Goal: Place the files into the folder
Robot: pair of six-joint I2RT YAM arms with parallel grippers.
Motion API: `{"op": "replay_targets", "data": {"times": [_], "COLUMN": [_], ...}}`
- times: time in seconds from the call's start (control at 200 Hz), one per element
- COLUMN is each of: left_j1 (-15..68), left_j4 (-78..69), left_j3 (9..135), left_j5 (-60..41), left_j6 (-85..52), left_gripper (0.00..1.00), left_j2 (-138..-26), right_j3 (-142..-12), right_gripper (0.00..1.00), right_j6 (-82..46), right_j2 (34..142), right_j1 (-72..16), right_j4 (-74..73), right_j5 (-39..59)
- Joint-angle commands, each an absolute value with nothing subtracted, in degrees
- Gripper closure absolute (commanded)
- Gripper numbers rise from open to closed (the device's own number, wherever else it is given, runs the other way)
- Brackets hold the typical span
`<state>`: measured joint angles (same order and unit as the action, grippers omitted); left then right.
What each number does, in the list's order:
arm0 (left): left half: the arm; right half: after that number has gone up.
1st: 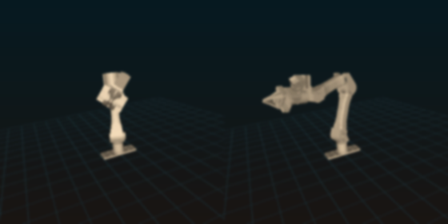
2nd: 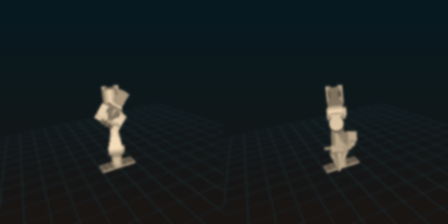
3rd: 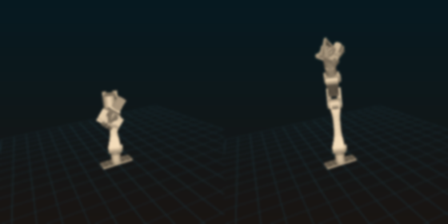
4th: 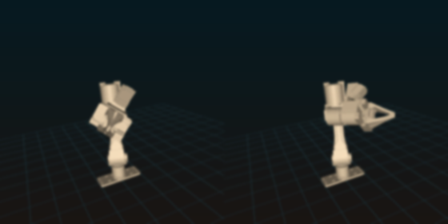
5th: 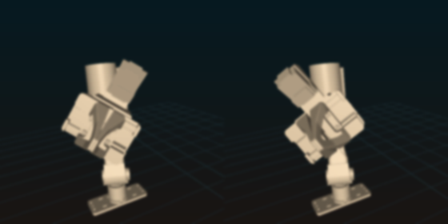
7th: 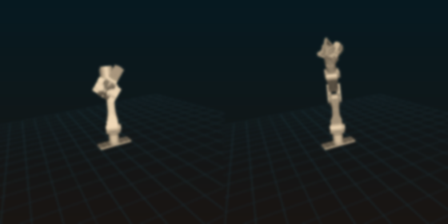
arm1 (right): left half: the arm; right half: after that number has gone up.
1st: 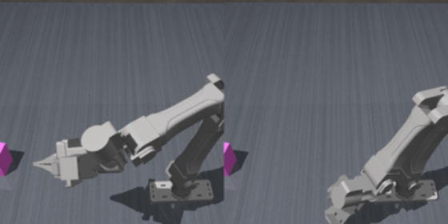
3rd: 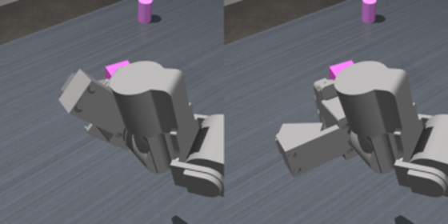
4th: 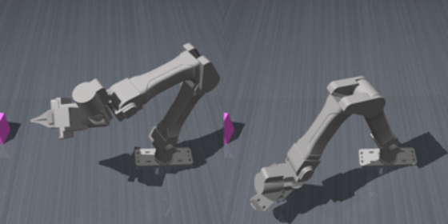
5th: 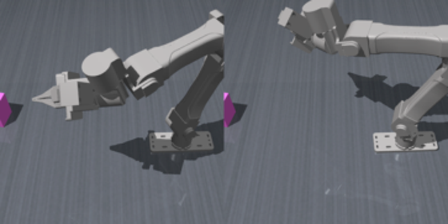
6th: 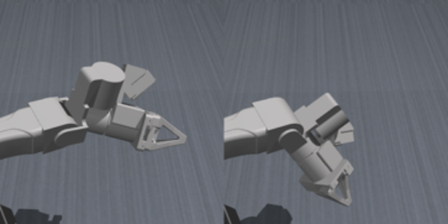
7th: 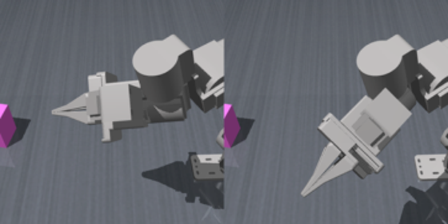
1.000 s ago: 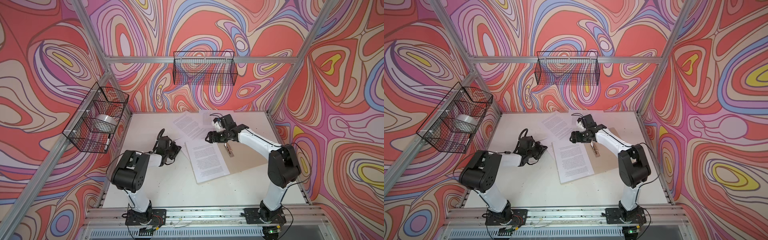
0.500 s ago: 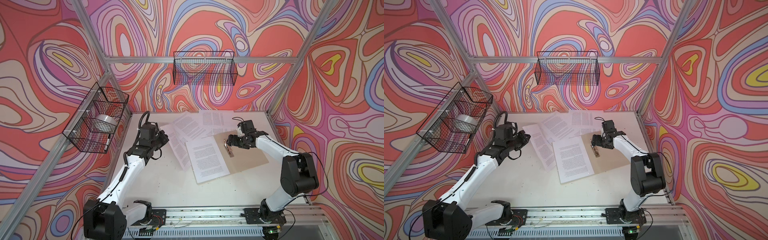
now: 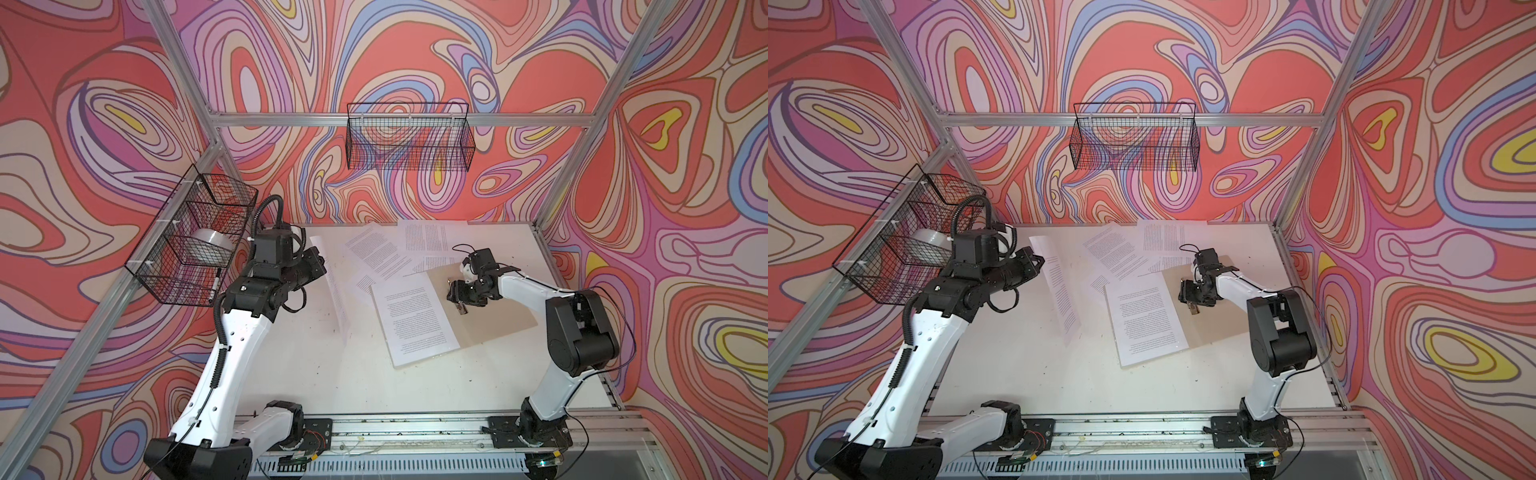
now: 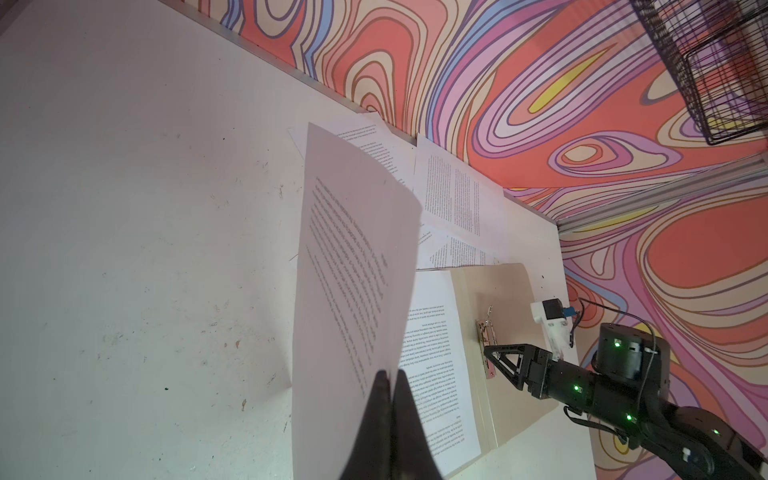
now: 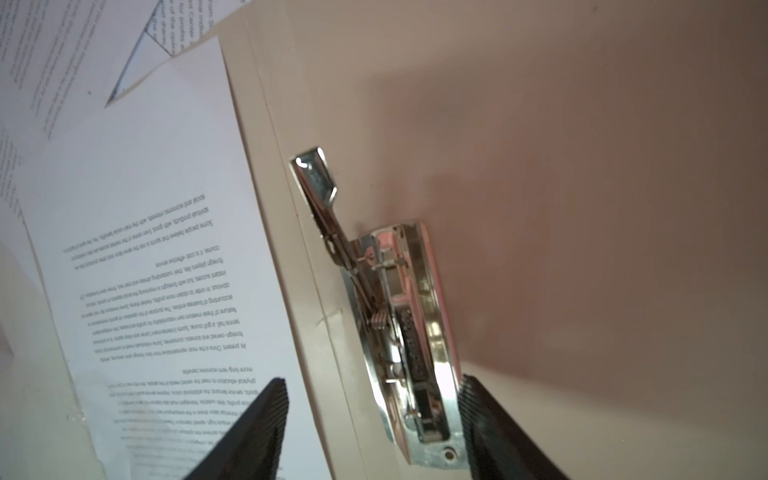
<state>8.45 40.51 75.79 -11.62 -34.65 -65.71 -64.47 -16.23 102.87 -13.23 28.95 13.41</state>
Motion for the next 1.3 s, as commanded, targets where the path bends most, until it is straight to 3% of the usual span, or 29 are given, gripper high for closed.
{"op": "replay_targets", "data": {"times": [0.0,0.225,0.636,0.761,0.861,0.951,1.207,1.297], "left_j1": [8.0,8.0,7.9,8.6,12.7,19.2,37.3,43.8], "left_j4": [44.6,45.6,48.9,50.5,51.9,52.4,47.1,47.0], "left_j3": [79.1,84.5,93.5,97.1,99.8,102.1,106.9,111.9], "left_j5": [-14.0,-15.7,-19.8,-23.6,-24.0,-22.9,-22.2,-20.6], "left_j6": [-31.8,-30.3,-27.8,-26.9,-25.9,-26.1,-32.3,-33.6], "left_gripper": [1.0,1.0,1.0,1.0,1.0,1.0,1.0,1.0], "left_j2": [-67.9,-70.6,-74.3,-76.1,-77.4,-79.1,-86.1,-90.0], "right_j3": [-64.6,-62.6,-54.9,-54.9,-57.0,-59.5,-57.1,-55.9], "right_gripper": [0.4,0.56,0.72,0.57,0.29,0.14,0.02,0.02], "right_j6": [-17.2,-22.9,-45.5,-47.4,-43.1,-39.3,-33.9,-33.6], "right_j2": [103.9,103.9,99.8,97.6,92.5,89.0,82.7,82.1], "right_j1": [-14.6,-17.9,-31.9,-33.4,-33.0,-30.6,-12.2,-7.3], "right_j4": [29.4,29.3,15.5,13.4,17.4,21.3,21.6,20.8], "right_j5": [13.9,15.1,16.1,15.2,11.2,10.4,14.9,17.9]}}
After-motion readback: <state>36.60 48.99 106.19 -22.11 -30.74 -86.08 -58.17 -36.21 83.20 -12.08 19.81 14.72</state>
